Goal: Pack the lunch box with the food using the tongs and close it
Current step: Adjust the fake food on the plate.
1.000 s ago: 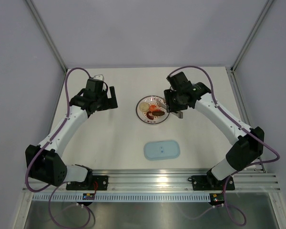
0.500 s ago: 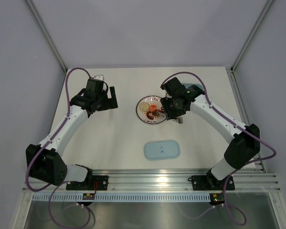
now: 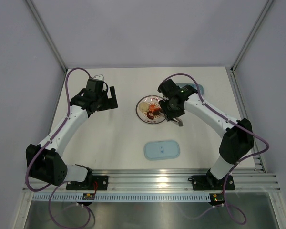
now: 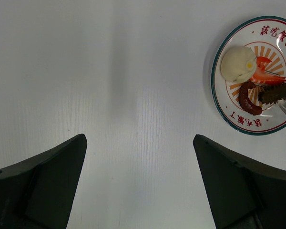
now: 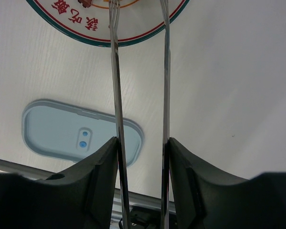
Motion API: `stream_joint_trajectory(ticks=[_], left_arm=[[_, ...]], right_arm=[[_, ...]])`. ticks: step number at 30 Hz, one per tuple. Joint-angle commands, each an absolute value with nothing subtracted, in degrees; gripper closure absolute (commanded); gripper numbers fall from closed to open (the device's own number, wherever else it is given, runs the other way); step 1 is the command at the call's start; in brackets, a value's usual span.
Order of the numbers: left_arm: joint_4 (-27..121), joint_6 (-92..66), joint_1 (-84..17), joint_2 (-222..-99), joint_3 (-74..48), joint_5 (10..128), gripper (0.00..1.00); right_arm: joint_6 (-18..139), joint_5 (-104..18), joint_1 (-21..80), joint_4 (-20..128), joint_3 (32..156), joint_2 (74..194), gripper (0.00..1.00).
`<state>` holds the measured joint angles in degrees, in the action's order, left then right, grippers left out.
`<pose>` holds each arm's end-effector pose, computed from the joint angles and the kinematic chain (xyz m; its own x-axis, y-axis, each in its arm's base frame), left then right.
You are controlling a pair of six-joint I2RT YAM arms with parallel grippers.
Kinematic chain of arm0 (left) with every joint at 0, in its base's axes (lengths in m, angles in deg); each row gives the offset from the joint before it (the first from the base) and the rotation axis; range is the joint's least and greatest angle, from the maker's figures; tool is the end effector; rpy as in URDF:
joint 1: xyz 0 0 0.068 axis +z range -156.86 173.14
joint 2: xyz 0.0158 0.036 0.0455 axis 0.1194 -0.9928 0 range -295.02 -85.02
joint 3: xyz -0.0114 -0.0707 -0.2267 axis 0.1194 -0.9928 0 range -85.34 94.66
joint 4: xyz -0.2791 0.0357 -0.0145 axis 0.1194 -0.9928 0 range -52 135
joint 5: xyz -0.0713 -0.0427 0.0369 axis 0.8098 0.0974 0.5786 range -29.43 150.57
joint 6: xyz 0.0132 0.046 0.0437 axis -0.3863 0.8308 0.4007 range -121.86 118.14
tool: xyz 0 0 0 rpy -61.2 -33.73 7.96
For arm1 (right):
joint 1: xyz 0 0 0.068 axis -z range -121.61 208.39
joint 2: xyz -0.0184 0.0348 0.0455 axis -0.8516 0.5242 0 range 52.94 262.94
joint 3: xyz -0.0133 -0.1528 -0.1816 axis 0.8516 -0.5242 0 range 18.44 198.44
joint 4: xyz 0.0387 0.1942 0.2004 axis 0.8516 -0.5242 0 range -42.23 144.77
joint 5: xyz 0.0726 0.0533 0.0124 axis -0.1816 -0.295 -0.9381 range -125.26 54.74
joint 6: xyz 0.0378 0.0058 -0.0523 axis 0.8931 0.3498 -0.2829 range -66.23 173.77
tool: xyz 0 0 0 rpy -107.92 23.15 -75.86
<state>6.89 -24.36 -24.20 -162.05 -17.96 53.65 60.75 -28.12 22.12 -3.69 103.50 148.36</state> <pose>0.3124 -0.0912 0.2578 -0.7366 -0.1680 -0.6552 -0.0686 0.9822 -0.1748 0.2933 0.2076 0.2353 -0.8132 -0.4470 -0.3727 -0.4553 0.8875 -0.0710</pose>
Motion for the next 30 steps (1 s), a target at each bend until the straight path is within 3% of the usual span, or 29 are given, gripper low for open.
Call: stream_joint_trajectory(ticks=[1,21,30], left_arm=[[7.2,-24.8,-24.2,-161.4,-16.6,53.4,0.01],[7.8,-25.1,-24.2,-161.4,-17.4,54.4,0.01],[7.8,-25.0,-24.1,-161.1,-17.6,54.2,0.01]], right_arm=[[58.8,-25.2,21.3,-3.5,106.5,149.4,0.48],[67.8,-22.4,21.2,0.2,109.9,148.7,0.47],[75.0,-20.2,20.9,4.0,109.5,148.7,0.51]])
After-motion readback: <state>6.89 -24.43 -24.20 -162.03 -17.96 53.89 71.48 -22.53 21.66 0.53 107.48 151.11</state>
